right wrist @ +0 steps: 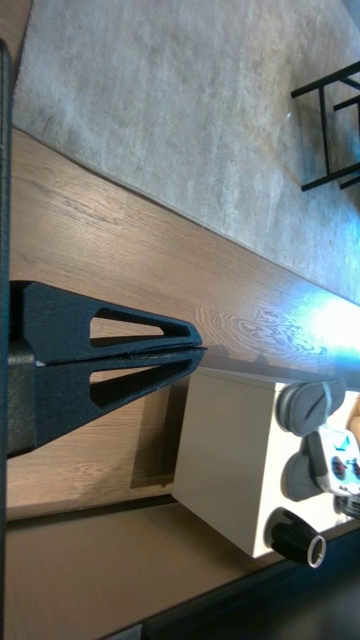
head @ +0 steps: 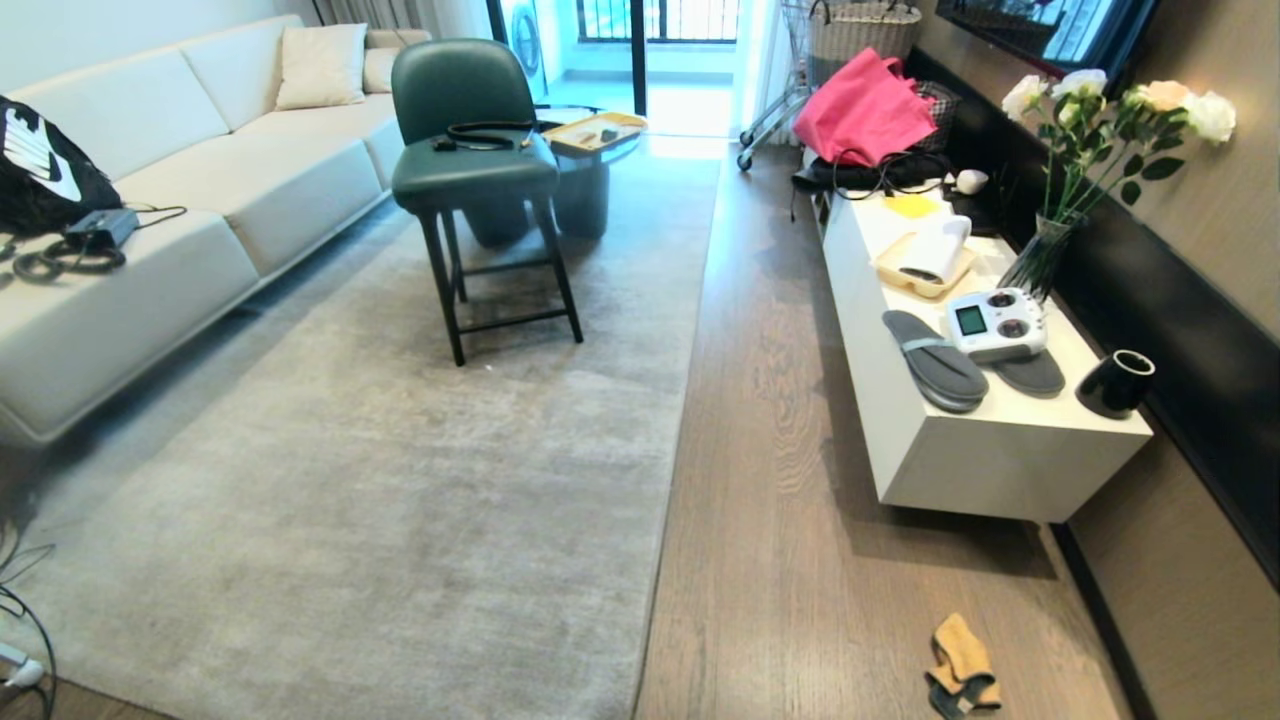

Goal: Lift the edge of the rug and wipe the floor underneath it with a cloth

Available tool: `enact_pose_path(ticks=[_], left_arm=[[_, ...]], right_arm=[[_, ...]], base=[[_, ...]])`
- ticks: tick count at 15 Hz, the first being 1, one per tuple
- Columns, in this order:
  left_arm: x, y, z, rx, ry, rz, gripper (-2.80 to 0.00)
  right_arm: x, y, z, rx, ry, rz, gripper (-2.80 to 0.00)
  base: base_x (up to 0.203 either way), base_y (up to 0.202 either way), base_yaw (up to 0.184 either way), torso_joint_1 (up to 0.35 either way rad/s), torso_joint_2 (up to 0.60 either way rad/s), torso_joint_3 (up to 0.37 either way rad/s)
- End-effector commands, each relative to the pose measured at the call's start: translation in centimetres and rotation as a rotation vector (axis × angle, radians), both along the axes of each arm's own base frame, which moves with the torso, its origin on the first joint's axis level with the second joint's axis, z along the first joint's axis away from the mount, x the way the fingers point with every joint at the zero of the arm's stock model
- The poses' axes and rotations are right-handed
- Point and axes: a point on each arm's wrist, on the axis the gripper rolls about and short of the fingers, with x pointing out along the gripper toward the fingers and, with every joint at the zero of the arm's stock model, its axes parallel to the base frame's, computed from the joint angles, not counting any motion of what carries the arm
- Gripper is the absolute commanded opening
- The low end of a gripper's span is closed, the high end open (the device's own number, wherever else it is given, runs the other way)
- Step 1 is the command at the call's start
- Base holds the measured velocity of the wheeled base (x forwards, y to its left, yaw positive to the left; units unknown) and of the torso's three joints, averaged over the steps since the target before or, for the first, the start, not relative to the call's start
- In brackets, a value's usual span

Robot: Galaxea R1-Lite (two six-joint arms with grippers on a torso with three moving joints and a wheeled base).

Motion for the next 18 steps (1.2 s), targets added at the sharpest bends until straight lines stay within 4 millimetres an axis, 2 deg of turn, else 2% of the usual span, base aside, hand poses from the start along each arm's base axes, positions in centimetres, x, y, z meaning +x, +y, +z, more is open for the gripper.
enact_pose_path(ticks=[1,8,18], left_arm=[[0.0,0.0,0.0,0.0,0.0,0.0,-2.8],[0.0,0.0,0.0,0.0,0.0,0.0,-2.8],[0.0,0.0,0.0,0.0,0.0,0.0,-2.8]], right_arm=[[0.01,0.0,0.0,-0.001,0.002,0.001,-2.8],[0.01,0.0,0.0,0.001,0.002,0.001,-2.8],[0.01,0.0,0.0,0.001,0.002,0.001,-2.8]], base=[[0.0,0.0,0.0,0.079,-0.47,-0.378],[0.0,0.0,0.0,0.12,-0.49,-0.369],[0.0,0.0,0.0,0.191,-0.55,-0.361]])
